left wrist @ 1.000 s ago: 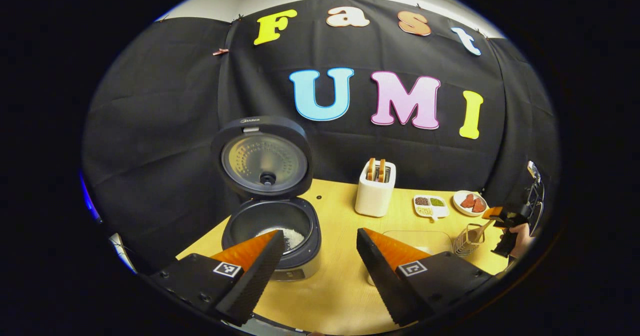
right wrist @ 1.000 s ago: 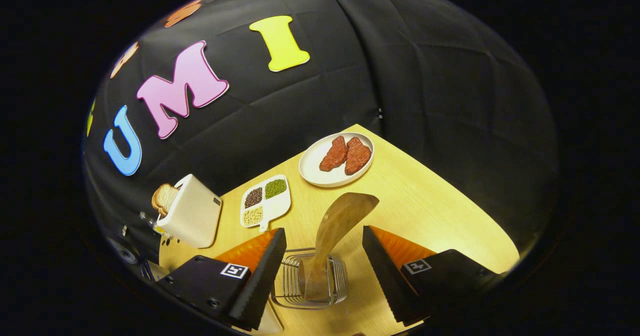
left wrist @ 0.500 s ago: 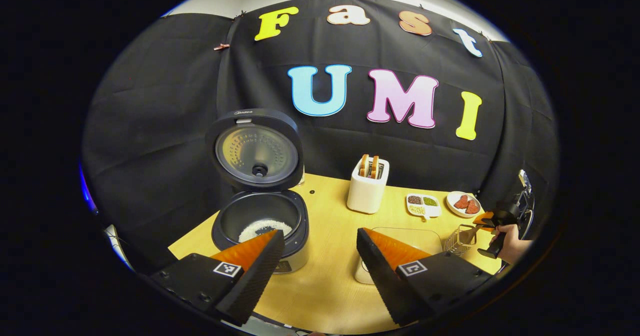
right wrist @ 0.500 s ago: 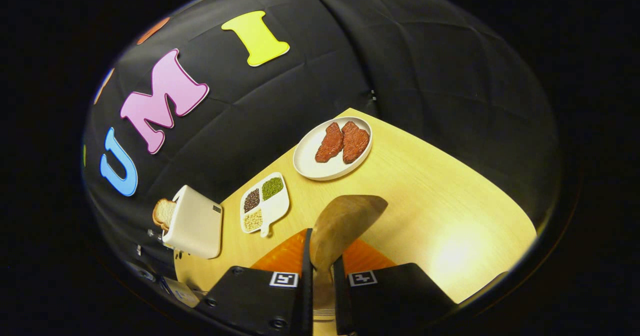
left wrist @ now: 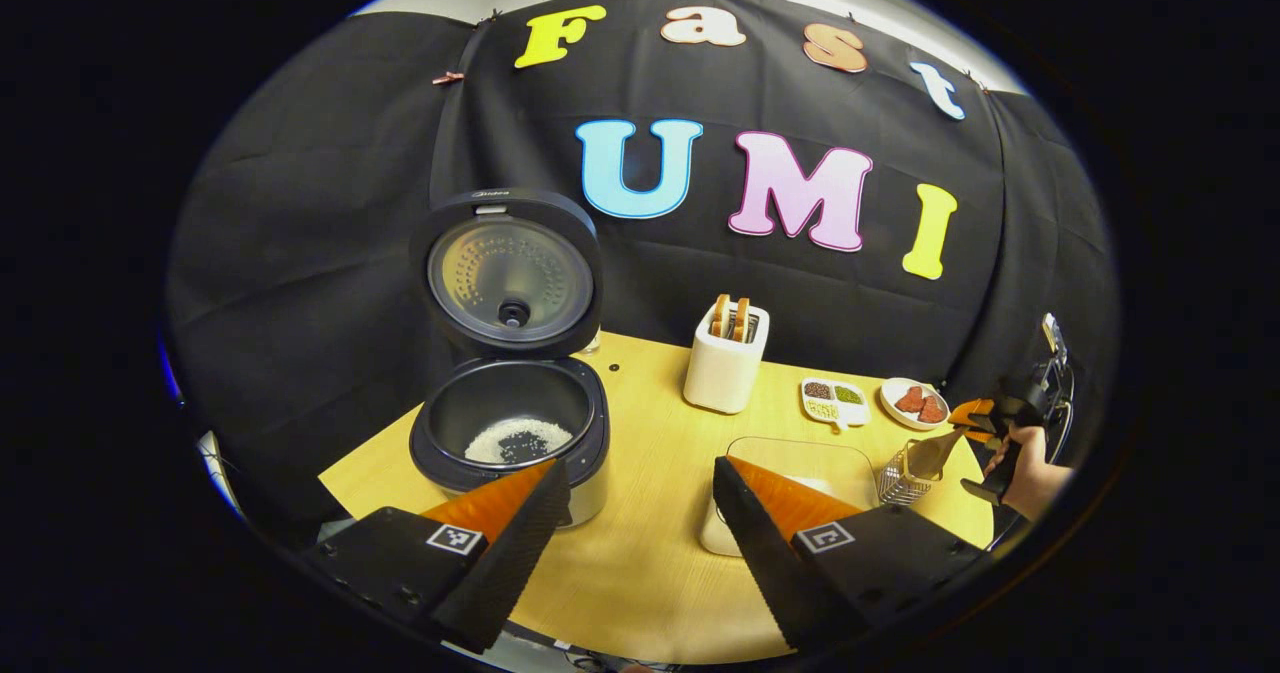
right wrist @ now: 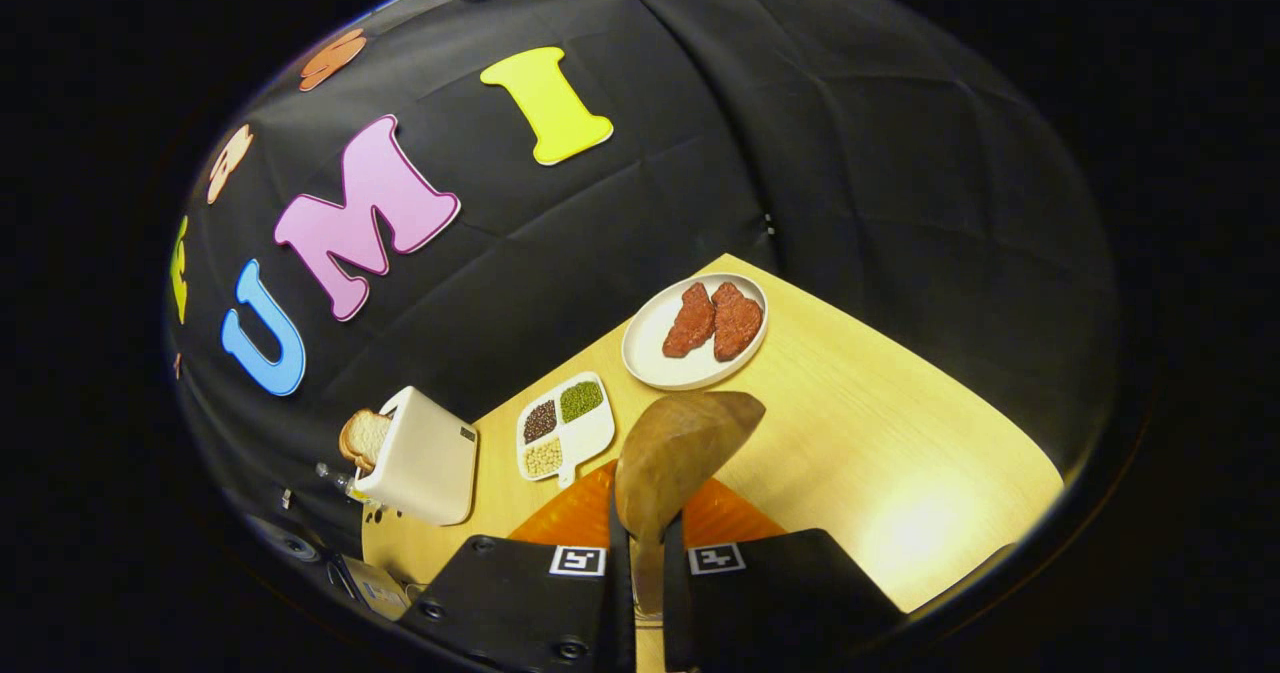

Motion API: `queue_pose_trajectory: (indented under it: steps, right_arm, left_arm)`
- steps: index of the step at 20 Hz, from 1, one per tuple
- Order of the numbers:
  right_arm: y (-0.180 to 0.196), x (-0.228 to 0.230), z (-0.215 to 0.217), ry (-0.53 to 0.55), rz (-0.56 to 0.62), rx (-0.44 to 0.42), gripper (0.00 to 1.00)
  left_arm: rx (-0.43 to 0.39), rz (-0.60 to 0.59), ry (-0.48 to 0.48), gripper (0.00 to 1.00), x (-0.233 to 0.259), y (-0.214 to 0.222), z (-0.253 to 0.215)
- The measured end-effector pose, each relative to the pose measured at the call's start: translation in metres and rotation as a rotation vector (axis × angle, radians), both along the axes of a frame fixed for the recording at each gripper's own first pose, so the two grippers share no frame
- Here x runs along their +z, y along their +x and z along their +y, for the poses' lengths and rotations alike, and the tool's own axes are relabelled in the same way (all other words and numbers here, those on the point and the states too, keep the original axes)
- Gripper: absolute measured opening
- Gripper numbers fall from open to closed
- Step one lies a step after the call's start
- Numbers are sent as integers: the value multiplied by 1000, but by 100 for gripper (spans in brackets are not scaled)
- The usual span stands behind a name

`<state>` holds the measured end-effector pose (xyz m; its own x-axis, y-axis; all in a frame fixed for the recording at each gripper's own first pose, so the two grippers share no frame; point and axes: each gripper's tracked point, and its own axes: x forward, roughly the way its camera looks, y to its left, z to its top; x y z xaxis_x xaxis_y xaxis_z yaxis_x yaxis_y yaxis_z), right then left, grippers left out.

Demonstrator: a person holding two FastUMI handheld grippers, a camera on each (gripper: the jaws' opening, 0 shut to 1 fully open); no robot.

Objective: Close the left gripper, press the button to open the rice cooker; take a wooden spoon from the chopstick holder with the right hand, scoop a spoonful of rice and pour it into the rice cooker, then put the wooden spoon back into the chopstick holder.

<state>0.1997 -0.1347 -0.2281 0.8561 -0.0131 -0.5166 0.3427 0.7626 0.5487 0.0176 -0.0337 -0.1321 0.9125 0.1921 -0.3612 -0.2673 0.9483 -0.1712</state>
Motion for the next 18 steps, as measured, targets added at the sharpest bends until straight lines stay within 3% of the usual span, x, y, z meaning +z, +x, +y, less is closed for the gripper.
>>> queue_pose_trajectory:
  steps: [6,12,18]
  right_arm:
    - [-28,63,19,-50,-86,45,15]
    - [-62,126,77,-121,-160,101,15]
    - [-77,131,146,-202,-194,186,15]
  left_arm:
    - [-62,-43,-33,98,-2,-8,24]
    - [-91,-61,-6,96,-19,-25,77]
    - [-100,-62,-13,95,-32,-42,118]
